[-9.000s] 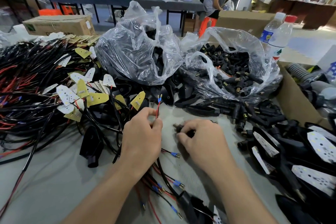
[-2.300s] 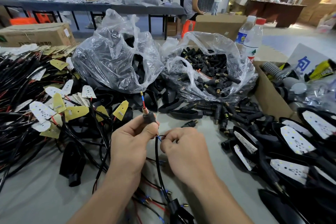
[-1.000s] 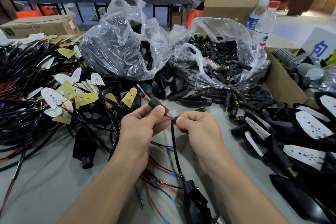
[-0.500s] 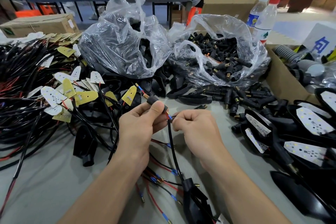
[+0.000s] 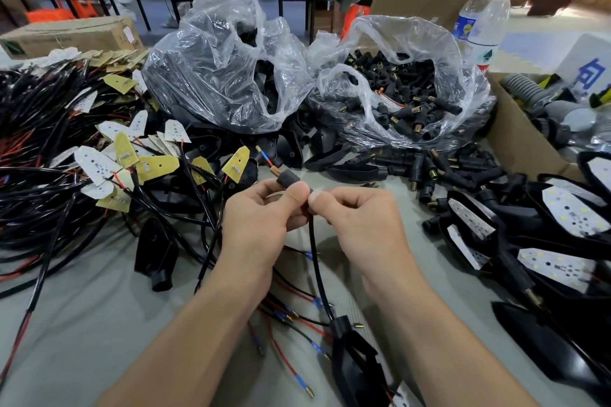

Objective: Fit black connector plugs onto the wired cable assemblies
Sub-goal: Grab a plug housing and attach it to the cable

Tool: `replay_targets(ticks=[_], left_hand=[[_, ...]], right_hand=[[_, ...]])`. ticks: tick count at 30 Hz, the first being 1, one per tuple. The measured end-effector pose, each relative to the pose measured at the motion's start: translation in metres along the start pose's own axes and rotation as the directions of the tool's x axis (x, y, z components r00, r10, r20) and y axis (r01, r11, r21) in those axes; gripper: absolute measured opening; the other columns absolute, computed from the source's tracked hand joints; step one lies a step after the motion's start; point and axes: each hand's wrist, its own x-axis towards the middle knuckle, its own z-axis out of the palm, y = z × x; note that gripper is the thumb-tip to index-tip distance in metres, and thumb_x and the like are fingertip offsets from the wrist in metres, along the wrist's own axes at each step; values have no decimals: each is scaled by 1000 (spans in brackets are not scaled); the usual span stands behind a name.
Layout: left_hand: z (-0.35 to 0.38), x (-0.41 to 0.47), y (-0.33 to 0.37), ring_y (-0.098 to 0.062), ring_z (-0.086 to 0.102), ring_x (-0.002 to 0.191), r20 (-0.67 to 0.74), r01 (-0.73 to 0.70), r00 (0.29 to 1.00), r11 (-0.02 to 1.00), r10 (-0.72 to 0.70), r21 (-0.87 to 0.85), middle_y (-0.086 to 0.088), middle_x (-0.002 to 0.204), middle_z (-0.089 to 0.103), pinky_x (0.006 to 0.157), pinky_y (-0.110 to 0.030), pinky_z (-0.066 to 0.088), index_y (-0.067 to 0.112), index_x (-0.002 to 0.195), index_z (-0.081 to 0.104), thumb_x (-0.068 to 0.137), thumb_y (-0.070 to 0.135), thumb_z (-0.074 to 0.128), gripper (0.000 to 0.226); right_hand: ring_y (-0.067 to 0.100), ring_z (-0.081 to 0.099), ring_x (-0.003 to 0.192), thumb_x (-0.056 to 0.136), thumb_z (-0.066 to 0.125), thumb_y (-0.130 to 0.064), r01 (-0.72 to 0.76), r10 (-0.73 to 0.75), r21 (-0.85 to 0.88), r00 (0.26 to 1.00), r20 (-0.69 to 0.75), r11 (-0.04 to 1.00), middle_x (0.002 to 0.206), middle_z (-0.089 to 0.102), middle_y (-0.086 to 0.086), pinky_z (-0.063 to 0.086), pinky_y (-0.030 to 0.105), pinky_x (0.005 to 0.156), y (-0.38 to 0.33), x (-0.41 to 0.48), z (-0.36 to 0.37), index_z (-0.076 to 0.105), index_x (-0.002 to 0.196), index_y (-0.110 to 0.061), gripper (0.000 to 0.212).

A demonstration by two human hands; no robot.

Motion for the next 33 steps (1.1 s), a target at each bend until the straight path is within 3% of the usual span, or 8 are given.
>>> replay_targets(ticks=[4, 7, 12, 18, 20, 23, 26, 33], left_hand=[[3, -2, 1, -11, 73, 64, 20, 25, 1000, 999, -24, -35, -5, 76, 78, 58, -17, 56, 9, 88, 71, 94, 8, 70, 6], [2, -3, 3, -9, 73, 62, 46, 75, 996, 993, -71, -88, -5, 76, 78, 56, -17, 55, 8, 89, 70, 96, 9, 66, 8], [3, -3, 5, -7, 71, 58, 72, 135, 989, 983, -127, -122, -3, 73, 77, 53, -17, 55, 9, 84, 71, 97, 12, 66, 14], [4, -6, 3, -7, 67, 55, 81, 155, 986, 981, -146, -118, -3, 67, 73, 53, -17, 54, 12, 78, 71, 93, 15, 71, 15], [3, -6, 3, -7, 69, 58, 79, 138, 988, 984, -130, -116, -5, 72, 76, 55, -16, 54, 11, 82, 71, 93, 16, 71, 12], [4, -5, 5, -8, 70, 61, 88, 135, 988, 984, -125, -116, -8, 78, 78, 56, -16, 54, 7, 88, 71, 92, 17, 70, 11], [5, -6, 6, -4, 62, 52, 95, 154, 985, 979, -142, -133, -2, 68, 73, 52, -15, 52, 8, 85, 70, 89, 17, 71, 10], [1, -6, 2, -8, 52, 52, 66, 116, 992, 989, -111, -87, 3, 67, 66, 55, -18, 49, 12, 83, 70, 89, 20, 75, 11]], right_hand=[[18, 66, 68, 95, 58, -8, -129, 121, 263, 992, 45, 956, 80, 78, 10, 57, 29, 67, -7, 3, -9, 78, 80, -8, 25], [21, 65, 65, 93, 50, 11, -115, 94, 284, 992, 85, 952, 79, 77, 8, 58, 27, 63, -12, 4, -17, 72, 95, 0, 25], [23, 66, 65, 90, 69, 1, -50, 33, 219, 996, 81, 975, 74, 73, 21, 58, 28, 62, -10, 5, -23, 76, 80, -3, 12], [12, 64, 53, 77, 86, -23, 67, -73, -73, 994, -85, 995, 61, 73, -2, 50, 24, 54, -7, 2, -15, 78, 72, -25, 10], [12, 61, 51, 83, 81, -25, 30, -31, -17, 997, -66, 999, 63, 73, 1, 47, 23, 51, -9, 3, -16, 77, 72, -18, 13], [13, 58, 51, 97, 64, -12, -114, 96, 253, 992, 83, 961, 67, 73, 4, 44, 23, 51, -11, 5, -22, 74, 76, -4, 25], [13, 58, 51, 93, 65, 1, -149, 97, 334, 981, 167, 931, 69, 73, 9, 43, 21, 50, -12, 4, -25, 74, 77, -3, 18], [12, 67, 50, 81, 80, -22, 82, -85, -50, 993, -75, 995, 60, 72, -3, 48, 22, 51, -7, -4, -4, 74, 78, -27, 8]])
